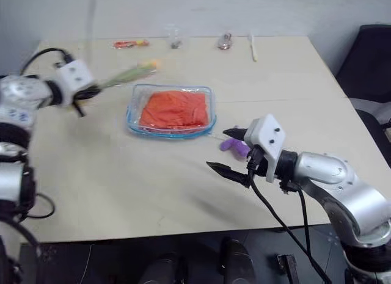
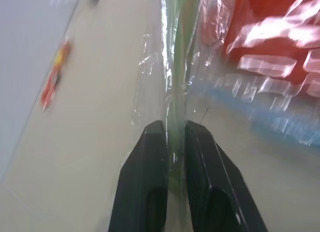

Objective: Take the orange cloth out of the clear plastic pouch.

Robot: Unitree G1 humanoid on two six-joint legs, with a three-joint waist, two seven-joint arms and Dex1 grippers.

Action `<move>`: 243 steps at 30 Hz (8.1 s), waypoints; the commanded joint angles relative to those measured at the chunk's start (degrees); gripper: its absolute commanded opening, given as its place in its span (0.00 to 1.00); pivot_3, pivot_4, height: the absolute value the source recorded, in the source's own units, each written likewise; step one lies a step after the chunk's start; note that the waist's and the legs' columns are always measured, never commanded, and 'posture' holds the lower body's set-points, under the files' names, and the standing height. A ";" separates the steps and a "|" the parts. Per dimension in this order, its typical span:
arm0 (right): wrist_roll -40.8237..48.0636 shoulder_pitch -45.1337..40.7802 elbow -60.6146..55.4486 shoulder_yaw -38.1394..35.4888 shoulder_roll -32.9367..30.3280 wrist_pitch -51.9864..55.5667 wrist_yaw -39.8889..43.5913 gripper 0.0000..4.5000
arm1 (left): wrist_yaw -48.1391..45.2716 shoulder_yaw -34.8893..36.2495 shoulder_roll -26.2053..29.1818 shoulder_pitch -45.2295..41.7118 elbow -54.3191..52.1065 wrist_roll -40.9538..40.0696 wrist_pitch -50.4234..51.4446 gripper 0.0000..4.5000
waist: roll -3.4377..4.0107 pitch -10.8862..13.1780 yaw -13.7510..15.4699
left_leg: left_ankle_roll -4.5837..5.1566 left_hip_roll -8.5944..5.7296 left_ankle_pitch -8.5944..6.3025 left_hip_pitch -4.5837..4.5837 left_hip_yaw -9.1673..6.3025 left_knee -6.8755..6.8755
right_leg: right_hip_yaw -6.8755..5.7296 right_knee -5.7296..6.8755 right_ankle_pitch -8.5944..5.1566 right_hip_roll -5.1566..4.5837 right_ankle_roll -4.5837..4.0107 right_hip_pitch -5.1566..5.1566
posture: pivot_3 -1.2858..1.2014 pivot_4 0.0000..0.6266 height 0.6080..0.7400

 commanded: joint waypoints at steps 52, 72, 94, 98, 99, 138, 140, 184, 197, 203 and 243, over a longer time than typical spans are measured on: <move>7.10 16.54 -12.49 -22.82 -4.16 6.02 -3.29 1.00 | -16.03 -13.95 -17.65 -10.20 4.33 2.67 -20.73 0.86 | -0.38 -0.33 1.55 | -0.03 -0.02 -0.12 0.16 0.75 0.05 | -0.08 0.26 -0.06 -0.05 -0.26 -0.05 | 0.52 0.24 1.00; 9.46 16.90 -13.00 -22.59 -5.31 5.71 -8.04 1.00 | -21.89 -12.20 -14.01 -9.88 7.13 3.58 -26.03 0.86 | -0.43 -0.31 2.57 | -0.01 0.02 -0.12 0.11 0.64 0.27 | -0.08 0.38 -0.05 -0.08 -0.24 -0.08 | 0.52 0.24 1.00; 12.00 15.56 -13.63 -20.73 -7.98 5.35 -6.36 1.00 | -13.91 -12.85 -17.17 -8.76 7.98 5.94 -25.71 0.09 | -0.46 -0.32 2.72 | 0.01 0.02 -0.13 0.08 0.61 0.30 | -0.11 0.39 -0.04 -0.09 -0.23 -0.08 | 0.52 0.24 1.00; 13.40 15.14 -13.16 -20.58 -9.54 5.35 -4.15 1.00 | -18.65 -11.54 -15.06 -4.46 2.62 3.07 -27.16 0.01 | -0.45 -0.32 2.54 | 0.01 0.03 -0.13 0.10 0.62 0.30 | -0.10 0.39 -0.04 -0.08 -0.23 -0.08 | 0.52 0.24 1.00; 13.94 15.26 -13.07 -20.68 -10.09 5.43 -3.43 1.00 | -19.76 -11.02 -14.23 -2.70 0.08 2.15 -26.88 0.01 | -0.45 -0.32 2.45 | 0.00 0.05 -0.13 0.11 0.62 0.29 | -0.10 0.39 -0.04 -0.08 -0.24 -0.08 | 0.52 0.24 1.00; 10.43 14.62 -9.09 -12.32 -11.06 1.50 4.89 1.00 | -19.86 3.25 -0.45 35.93 -39.73 -13.85 -22.98 0.01 | -0.44 -0.33 2.72 | -0.03 0.10 -0.14 0.09 0.47 0.49 | -0.10 0.43 -0.02 -0.10 -0.29 0.01 | 0.52 0.24 1.00; 9.88 14.77 -9.08 -12.21 -10.91 1.36 4.55 1.00 | -20.11 3.34 -0.59 35.85 -40.37 -14.59 -21.68 0.01 | -0.44 -0.33 2.70 | -0.03 0.11 -0.14 0.10 0.49 0.49 | -0.09 0.44 -0.02 -0.09 -0.29 0.01 | 0.52 0.24 1.00; -25.53 -2.13 23.52 10.32 3.42 -14.50 4.79 0.00 | -31.88 18.48 11.76 34.68 -76.18 -58.79 50.57 0.49 | -0.21 -0.20 1.21 | -0.20 0.19 -0.11 0.09 0.47 0.31 | -0.07 0.38 -0.08 0.01 -0.40 -0.05 | 0.52 0.24 1.00; -18.80 17.14 -6.88 7.63 5.75 6.70 -4.91 0.00 | -33.81 12.11 6.79 27.35 -73.40 -57.05 50.66 0.49 | -0.21 -0.20 1.51 | -0.22 0.19 -0.12 0.11 0.49 0.32 | -0.05 0.42 -0.08 0.03 -0.40 -0.05 | 0.52 0.24 1.00; -18.35 18.02 -8.44 11.77 13.00 11.39 -11.45 0.00 | -36.54 8.71 5.60 24.02 -71.25 -54.96 49.45 0.49 | -0.23 -0.21 1.18 | -0.22 0.18 -0.12 0.14 0.50 0.31 | -0.03 0.42 -0.09 0.06 -0.41 -0.05 | 0.52 0.24 1.00; -9.03 9.64 -5.49 13.57 5.88 7.99 -1.14 1.00 | -39.03 7.27 4.43 31.70 -75.15 -48.52 41.48 0.49 | -0.18 -0.24 1.42 | -0.24 0.15 -0.11 0.11 0.46 0.32 | -0.08 0.41 -0.11 0.02 -0.44 -0.05 | 0.52 0.24 1.00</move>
